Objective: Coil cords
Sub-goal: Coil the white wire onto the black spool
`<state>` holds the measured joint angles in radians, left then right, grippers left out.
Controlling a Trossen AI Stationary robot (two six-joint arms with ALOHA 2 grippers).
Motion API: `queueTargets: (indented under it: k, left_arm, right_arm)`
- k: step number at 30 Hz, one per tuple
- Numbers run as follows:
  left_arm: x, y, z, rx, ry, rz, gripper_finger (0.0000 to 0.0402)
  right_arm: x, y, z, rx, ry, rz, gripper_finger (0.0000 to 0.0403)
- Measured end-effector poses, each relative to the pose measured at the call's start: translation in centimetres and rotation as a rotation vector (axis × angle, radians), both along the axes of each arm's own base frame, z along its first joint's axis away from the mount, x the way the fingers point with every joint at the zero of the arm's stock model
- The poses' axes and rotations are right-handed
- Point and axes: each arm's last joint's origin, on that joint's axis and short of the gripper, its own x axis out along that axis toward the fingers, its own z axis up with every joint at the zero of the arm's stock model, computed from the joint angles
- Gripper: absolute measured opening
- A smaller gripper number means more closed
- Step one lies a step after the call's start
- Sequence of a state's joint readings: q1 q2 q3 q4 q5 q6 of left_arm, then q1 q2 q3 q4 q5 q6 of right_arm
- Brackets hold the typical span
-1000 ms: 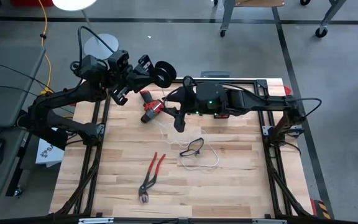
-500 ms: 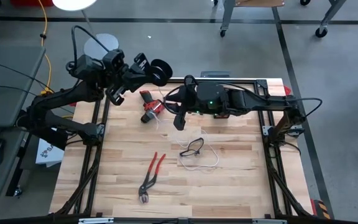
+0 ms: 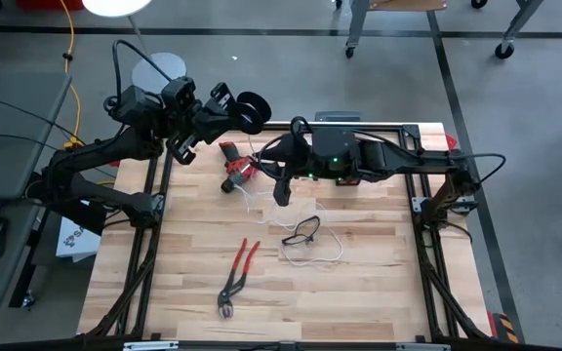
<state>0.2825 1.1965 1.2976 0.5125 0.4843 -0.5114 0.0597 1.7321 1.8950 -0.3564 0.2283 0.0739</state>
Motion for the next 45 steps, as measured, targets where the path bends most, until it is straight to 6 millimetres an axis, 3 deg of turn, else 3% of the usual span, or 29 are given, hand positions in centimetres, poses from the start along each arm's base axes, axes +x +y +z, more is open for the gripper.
queueTargets:
  k: [5,9,12,27,45]
  left_arm:
    - [0.0,0.0,0.0,0.0,-0.001,0.0,0.0]
    - [0.0,0.0,0.0,0.0,-0.001,0.001,0.0]
    - [0.0,0.1,0.0,0.0,-0.001,0.003,0.0]
    - [-1.3,0.7,-0.1,-0.078,0.093,0.056,0.0]
    - [-1.3,0.6,-0.3,-0.134,0.129,0.041,0.0]
  right_arm:
    - [0.0,0.0,0.0,-0.002,0.001,-0.011,0.0073]
    - [0.0,-0.1,0.0,-0.016,0.005,-0.052,0.0013]
    - [-0.1,-0.2,-0.1,-0.015,0.008,-0.067,0.0004]
    - [-0.7,1.0,-0.4,0.022,0.073,0.014,0.0]
    - [-2.3,1.3,0.2,0.023,0.121,0.033,0.0]
